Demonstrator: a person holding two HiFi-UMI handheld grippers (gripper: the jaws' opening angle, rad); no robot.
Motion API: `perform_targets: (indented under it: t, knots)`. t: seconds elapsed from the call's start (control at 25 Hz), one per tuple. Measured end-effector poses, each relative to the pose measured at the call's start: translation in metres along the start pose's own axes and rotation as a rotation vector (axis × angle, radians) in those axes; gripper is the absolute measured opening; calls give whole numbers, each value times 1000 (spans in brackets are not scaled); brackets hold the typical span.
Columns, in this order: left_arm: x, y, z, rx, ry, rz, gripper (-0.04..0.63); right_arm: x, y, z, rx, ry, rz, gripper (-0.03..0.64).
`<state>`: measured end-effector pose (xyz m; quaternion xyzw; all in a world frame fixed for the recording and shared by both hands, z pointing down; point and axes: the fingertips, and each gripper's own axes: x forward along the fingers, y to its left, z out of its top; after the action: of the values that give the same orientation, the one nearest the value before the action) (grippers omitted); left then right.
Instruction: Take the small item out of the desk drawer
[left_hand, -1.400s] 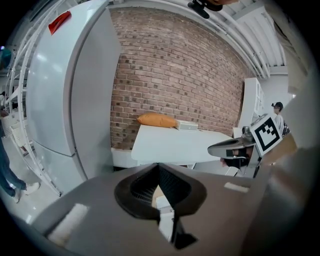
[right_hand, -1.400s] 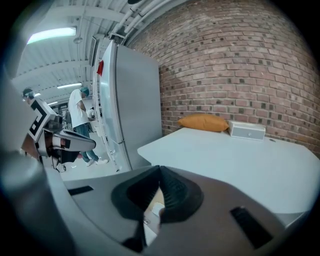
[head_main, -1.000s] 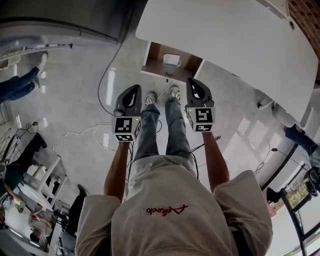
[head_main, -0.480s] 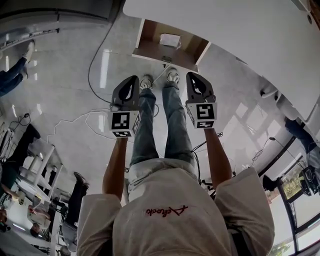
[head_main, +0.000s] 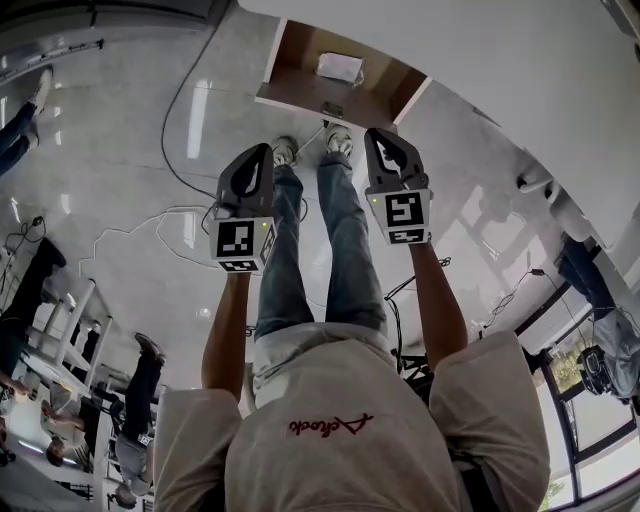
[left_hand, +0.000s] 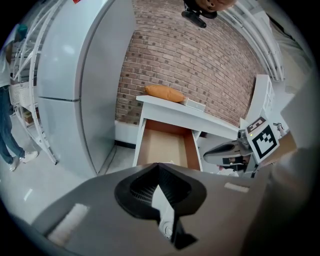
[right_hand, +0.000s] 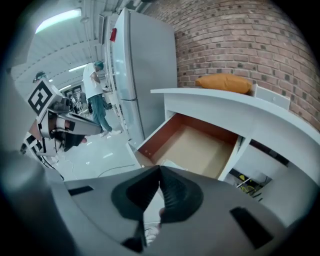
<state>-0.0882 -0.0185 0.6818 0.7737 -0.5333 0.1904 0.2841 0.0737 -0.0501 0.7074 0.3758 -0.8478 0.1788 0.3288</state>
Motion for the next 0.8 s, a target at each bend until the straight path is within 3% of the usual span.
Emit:
perform_targets:
  t: [0.48,0.8]
  knots:
    - [-8,9,-6,-49,-5,11,6,70,-3,26,-373,105,117,12]
    - [-11,7,-9,-68,-16,7,6,110,2,9,-516,225,194,12]
